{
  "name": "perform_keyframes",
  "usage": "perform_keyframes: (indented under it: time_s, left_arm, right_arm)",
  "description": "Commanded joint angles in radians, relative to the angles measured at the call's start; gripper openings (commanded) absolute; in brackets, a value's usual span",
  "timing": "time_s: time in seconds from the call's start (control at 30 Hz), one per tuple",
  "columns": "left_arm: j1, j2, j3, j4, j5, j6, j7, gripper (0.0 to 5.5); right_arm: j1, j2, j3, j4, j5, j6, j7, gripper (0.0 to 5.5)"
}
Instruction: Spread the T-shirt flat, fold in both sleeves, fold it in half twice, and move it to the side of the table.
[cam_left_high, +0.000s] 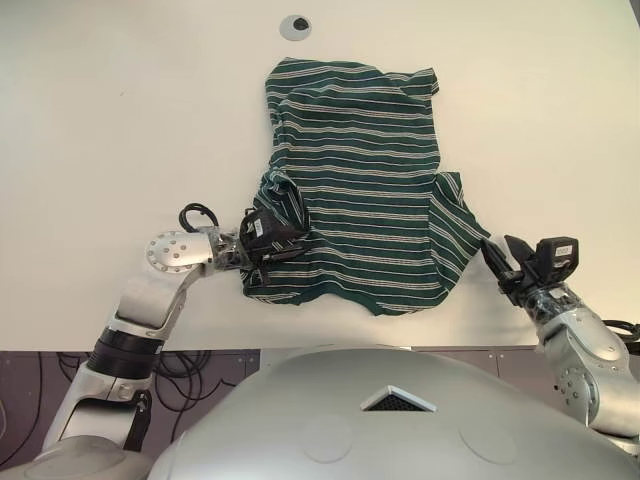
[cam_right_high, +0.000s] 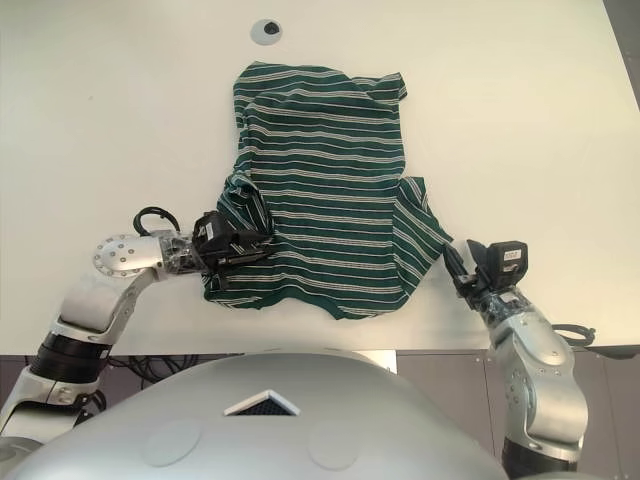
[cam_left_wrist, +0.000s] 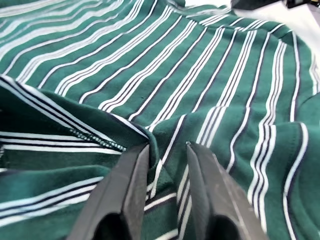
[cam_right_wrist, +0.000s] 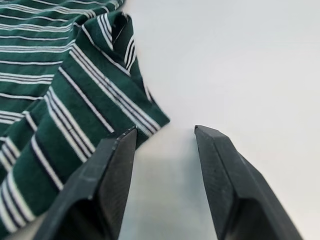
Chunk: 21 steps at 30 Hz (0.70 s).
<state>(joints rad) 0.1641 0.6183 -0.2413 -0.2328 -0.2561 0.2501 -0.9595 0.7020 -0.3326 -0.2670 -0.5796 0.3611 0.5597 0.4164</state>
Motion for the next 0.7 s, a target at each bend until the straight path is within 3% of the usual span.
perform_keyframes:
  time_s: [0.03,0.1,0.23,0.37,0.5,0.7]
  left_arm:
    - [-0.014,0.001,0.029,-0.031,-0.011,-0.035,0.003,1.26]
    - [-0.021,0.008,0.053,-0.053,-0.025,-0.047,0.001,1.26]
    - [-0.031,0.017,0.111,-0.102,-0.070,-0.049,-0.003,1.26]
    - [-0.025,0.043,0.183,-0.113,-0.116,-0.048,-0.021,1.26]
    - [0.042,0.115,0.263,-0.088,-0.127,-0.087,-0.084,1.26]
    - [0.044,0.105,0.245,-0.026,-0.109,-0.116,-0.104,1.26]
  right_arm:
    - [-0.009,-0.028,0.017,0.032,0.007,0.035,0.021,2.11]
    - [-0.010,-0.037,0.052,0.044,-0.017,0.030,0.036,2.11]
    - [-0.013,-0.042,0.083,0.059,-0.025,0.014,0.039,1.57]
    - [-0.019,-0.042,0.079,0.087,-0.023,-0.011,0.038,0.14]
    - [-0.039,-0.023,0.048,0.034,-0.094,-0.186,-0.009,0.01]
    - [-0.053,-0.113,0.351,-0.091,-0.408,-0.361,0.020,0.01]
